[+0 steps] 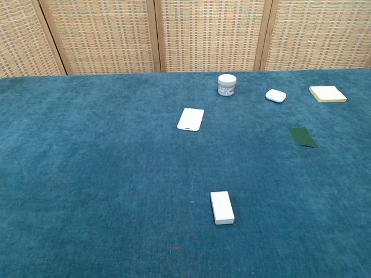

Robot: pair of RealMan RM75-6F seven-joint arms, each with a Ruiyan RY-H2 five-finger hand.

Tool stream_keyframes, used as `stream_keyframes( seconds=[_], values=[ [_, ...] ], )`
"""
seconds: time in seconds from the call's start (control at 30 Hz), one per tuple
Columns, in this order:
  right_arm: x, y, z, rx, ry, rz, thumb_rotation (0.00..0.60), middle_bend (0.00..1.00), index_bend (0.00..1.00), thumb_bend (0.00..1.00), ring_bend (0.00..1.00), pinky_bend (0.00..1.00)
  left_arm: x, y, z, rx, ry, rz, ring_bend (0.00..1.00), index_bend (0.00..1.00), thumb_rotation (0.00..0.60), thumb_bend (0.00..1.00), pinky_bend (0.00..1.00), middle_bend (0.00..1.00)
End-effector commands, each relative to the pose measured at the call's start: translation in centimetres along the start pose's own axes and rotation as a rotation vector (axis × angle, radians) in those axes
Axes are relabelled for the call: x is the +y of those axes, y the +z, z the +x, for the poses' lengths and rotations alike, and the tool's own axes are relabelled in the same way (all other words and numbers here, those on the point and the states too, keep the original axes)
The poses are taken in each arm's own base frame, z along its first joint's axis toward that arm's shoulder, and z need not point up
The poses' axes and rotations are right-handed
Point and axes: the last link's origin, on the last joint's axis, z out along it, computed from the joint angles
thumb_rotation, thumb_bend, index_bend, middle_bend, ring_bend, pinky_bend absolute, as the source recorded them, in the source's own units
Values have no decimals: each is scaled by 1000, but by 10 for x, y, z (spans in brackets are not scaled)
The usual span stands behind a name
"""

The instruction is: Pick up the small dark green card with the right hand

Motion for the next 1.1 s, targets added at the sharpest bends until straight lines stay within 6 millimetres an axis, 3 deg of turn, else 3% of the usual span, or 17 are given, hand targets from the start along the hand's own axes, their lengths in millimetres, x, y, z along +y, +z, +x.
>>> stream_keyframes(
  seconds=[0.03,0.23,0.53,0.63,0.77,0.97,1.1],
  values=[
    [1,2,-3,-17,-4,-3,600,0,55,0,0,0,-1,1,0,-3,-2,4,0,0,600,0,0,0],
    [-6,13,-14,-46,-13,28,600,0,0,0,0,0,-1,4,0,-7,-9,-1,0,0,600,0,0,0],
    [-24,74,-36,-95,-106,100,600,0,0,0,0,0,0,12,-4,-18,0,16,0,0,600,0,0,0],
    [-33,110,-49,-138,-163,119,600,0,0,0,0,0,0,19,-6,-23,6,31,0,0,600,0,0,0],
    [-48,141,-66,-197,-201,143,600,0,0,0,0,0,2,21,-9,-30,15,31,0,0,600,0,0,0],
    [-77,166,-88,-232,-251,200,600,0,0,5,0,0,4,25,-12,-37,28,35,0,0,600,0,0,0],
    [-91,178,-103,-268,-273,214,600,0,7,98,0,0,6,30,-14,-40,29,31,0,0,600,0,0,0]
  ],
)
